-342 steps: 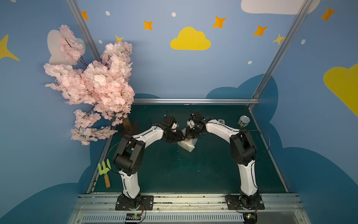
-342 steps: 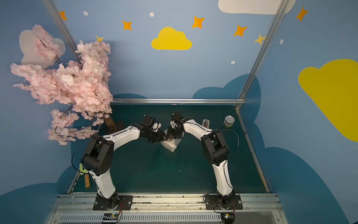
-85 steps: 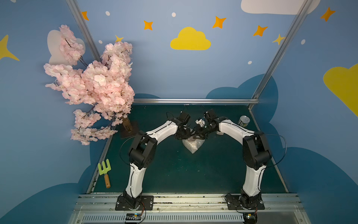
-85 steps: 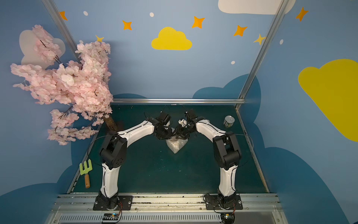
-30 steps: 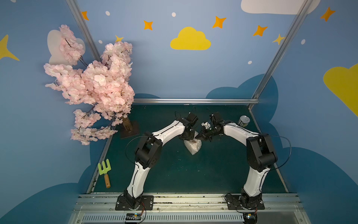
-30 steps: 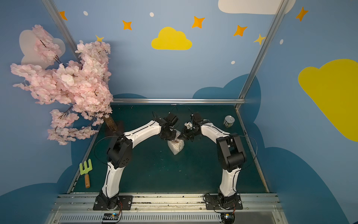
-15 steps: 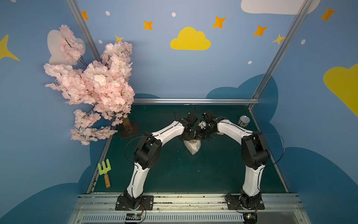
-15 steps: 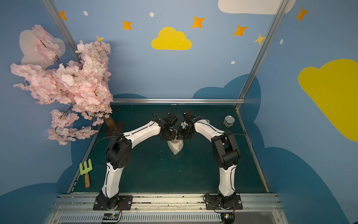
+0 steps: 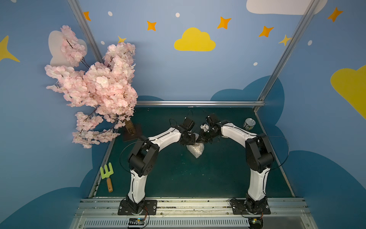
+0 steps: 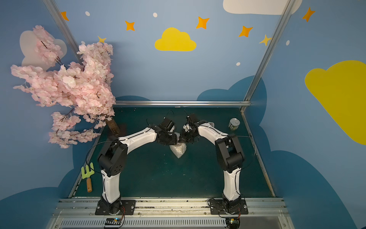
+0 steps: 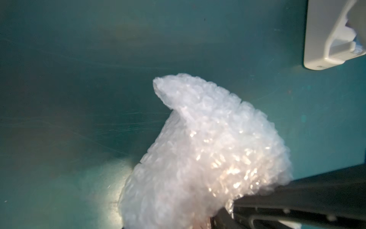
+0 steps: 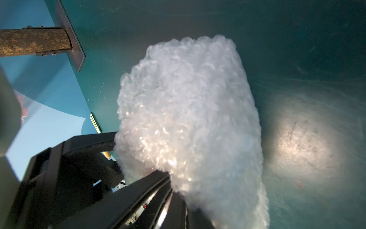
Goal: Wrap mugs in bubble wrap
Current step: Wrap the mug in bubble wrap.
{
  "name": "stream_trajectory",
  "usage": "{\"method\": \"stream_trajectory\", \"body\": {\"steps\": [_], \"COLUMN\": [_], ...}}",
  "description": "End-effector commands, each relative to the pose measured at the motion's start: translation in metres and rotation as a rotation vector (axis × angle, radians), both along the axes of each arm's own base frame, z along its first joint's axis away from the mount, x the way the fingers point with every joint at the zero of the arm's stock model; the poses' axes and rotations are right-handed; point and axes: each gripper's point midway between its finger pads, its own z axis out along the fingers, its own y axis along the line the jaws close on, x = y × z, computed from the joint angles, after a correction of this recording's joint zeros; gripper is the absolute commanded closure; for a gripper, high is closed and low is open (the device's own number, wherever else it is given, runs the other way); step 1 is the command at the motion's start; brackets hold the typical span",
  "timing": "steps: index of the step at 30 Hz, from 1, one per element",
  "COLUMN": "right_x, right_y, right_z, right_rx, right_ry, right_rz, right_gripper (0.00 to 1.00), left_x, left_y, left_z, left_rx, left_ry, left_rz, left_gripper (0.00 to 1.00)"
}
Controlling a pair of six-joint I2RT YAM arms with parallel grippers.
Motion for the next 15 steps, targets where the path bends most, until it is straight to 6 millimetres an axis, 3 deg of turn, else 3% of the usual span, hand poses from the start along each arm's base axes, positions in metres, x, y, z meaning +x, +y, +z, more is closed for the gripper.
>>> {"method": "stream_trajectory", "body": {"steps": [1, 10, 15], "right_x": [-0.026, -0.025, -0.024], "right_y": [-0.006, -0.013, -0.013], "right_z": [-0.048, -0.047, -0.045], "right_rx": [-0.096, -0.112, -0.113], "right_ry": [0.121, 0.122, 0.123], "right_rz": [0.011, -0.002, -0.006], "right_gripper": [1.0, 1.0, 1.0], "left_x": [-0.003, 0.007, 0.008], "left_y": [-0.026, -0.019, -0.022], "left_z": [0.021, 0.043, 0.054], "left_rx": [-0.151, -0.272, -0.344], "left_ry": [-0.022, -0.056, -0.081], "left_rz": [-0.04, -0.016, -0.025], "left_gripper": [0.54, 0.57, 0.41]}}
